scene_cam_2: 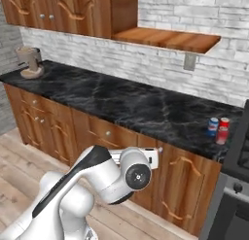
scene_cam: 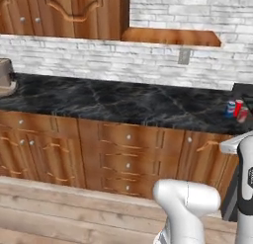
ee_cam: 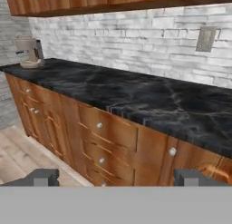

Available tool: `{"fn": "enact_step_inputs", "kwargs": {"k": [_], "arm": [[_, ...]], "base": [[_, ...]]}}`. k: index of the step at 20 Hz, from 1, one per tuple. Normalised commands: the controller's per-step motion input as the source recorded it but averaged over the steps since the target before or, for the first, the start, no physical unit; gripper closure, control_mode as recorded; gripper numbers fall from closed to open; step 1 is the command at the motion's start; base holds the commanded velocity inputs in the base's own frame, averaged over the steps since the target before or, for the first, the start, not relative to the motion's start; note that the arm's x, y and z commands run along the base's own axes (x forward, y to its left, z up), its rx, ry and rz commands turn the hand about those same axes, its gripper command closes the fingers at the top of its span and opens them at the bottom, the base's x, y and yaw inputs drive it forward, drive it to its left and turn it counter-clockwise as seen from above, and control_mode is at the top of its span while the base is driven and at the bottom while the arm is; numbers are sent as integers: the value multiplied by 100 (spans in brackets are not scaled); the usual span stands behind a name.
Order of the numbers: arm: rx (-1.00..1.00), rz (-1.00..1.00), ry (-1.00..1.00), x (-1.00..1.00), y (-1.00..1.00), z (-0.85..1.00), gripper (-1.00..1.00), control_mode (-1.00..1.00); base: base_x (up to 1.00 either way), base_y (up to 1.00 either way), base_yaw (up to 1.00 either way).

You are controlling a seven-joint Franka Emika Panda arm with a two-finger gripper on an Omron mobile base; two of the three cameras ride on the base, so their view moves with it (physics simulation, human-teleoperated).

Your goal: Four empty soda cans are scattered around the kitchen. Gather all the cans and cluster them next to the stove for recycling.

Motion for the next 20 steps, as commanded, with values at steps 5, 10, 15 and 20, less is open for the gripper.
{"fn": "enact_step_inputs", "kwargs": {"k": [5, 10, 15, 20], "arm": [[0, 0, 0, 0, 0, 0, -100, 100], [0, 0, 0, 0, 0, 0, -100, 100], [0, 0, 0, 0, 0, 0, -100, 100], [0, 0, 0, 0, 0, 0, -100, 100]], "base": [[-4, 0, 48], [-5, 0, 46], [-6, 0, 46], [-11, 0, 47]]}}
